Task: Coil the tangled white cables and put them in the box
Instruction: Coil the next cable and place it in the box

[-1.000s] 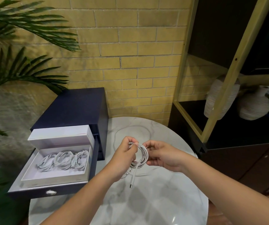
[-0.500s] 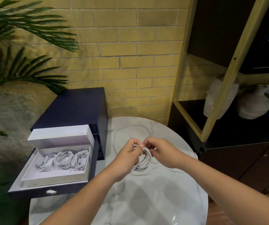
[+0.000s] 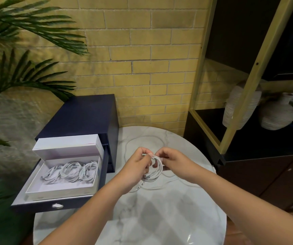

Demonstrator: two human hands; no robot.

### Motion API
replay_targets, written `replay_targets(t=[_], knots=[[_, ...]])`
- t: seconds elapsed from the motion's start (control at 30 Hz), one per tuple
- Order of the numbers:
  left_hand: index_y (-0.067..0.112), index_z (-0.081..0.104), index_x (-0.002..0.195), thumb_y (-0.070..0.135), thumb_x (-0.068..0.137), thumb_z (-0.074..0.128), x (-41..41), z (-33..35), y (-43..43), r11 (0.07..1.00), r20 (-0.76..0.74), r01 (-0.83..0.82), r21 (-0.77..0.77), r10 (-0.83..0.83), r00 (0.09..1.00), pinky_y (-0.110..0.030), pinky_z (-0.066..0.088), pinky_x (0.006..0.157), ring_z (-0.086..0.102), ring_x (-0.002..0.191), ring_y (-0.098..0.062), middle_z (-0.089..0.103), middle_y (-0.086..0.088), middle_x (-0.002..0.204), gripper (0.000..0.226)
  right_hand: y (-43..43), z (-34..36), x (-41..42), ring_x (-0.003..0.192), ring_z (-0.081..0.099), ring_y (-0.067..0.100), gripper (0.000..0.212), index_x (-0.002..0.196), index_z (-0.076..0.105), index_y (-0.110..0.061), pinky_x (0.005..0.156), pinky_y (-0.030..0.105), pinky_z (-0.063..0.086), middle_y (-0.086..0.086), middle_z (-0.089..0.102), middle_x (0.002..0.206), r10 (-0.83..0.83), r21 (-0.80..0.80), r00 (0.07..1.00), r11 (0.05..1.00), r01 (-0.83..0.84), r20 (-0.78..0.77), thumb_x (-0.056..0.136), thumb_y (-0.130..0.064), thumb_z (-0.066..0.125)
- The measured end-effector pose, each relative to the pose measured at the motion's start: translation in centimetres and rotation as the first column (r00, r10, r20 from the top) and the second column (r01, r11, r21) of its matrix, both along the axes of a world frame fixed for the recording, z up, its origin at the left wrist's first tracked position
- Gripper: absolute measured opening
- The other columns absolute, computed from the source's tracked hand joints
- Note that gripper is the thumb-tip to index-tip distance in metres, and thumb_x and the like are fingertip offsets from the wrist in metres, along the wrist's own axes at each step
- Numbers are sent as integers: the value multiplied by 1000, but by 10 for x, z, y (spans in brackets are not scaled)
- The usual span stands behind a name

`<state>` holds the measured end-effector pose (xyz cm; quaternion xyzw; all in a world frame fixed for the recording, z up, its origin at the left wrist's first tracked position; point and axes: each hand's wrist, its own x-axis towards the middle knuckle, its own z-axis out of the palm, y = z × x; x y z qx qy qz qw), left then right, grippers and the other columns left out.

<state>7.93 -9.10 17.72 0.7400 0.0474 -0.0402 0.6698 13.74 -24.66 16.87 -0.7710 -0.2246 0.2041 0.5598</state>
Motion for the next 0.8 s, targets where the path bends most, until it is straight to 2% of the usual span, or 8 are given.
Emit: replay_targets(t=[0.03,0.1,0.23,0.4,0.5,0.57,0.67,0.8], knots=[[18,48,93,18,100,42,0,-1,1,1000,-4,8,4,-8,1000,-19,27,48,34,48,-7,43,5,65,10,-2,0,0,84,64,14,15,98,59,-7,75,25,54,6,65,91,6,88,992,996,5,-125,98,-1,45],[19,48,92,19,100,41,-1,-4,2,1000,-26,15,16,-14,1000,-19,29,49,34,50,-7,43,4,66,10,-5,1,1,77,62,11,15,97,59,-10,71,22,52,3,63,85,19,100,984,995,-1,-178,98,-3,46],[20,48,95,20,101,38,-1,-8,4,997,-76,32,69,-27,997,-12,33,46,37,53,-8,47,1,72,11,-8,3,6,61,50,-1,16,93,65,-16,58,10,39,-12,58,74,-10,-192,982,980,46,187,96,-7,52],[20,50,112,20,101,40,-1,-17,8,997,-101,48,64,-41,994,-12,36,48,35,53,-8,44,1,72,14,-15,-2,15,73,50,1,7,95,67,-11,67,9,37,-9,58,86,199,-439,827,896,64,526,92,-12,60],[22,59,112,28,99,47,0,-22,8,993,-111,57,104,-45,993,-16,39,55,41,56,-8,45,4,70,19,-19,-3,16,80,52,7,11,95,68,-15,72,23,45,-7,64,88,284,-581,795,807,104,536,93,-22,59],[21,63,99,37,96,52,0,-20,10,965,-117,94,245,-66,991,-17,40,54,46,56,-8,48,5,67,20,-21,-1,16,80,54,10,14,92,67,-18,73,31,48,-6,66,86,308,-634,804,766,108,508,94,-26,56],[18,59,82,35,94,55,0,-17,11,910,-152,181,372,-132,979,-19,42,53,56,60,-10,59,6,67,21,-21,0,15,74,55,9,16,85,62,-21,72,33,48,-8,64,80,351,-674,828,737,42,436,96,-26,53],[14,63,82,26,95,51,-1,-13,10,900,-267,299,319,-217,939,-17,44,58,60,63,-11,70,2,74,21,-21,-7,13,70,51,7,22,79,57,-25,70,32,46,-9,60,76,394,-705,834,710,-9,386,98,-23,45]])
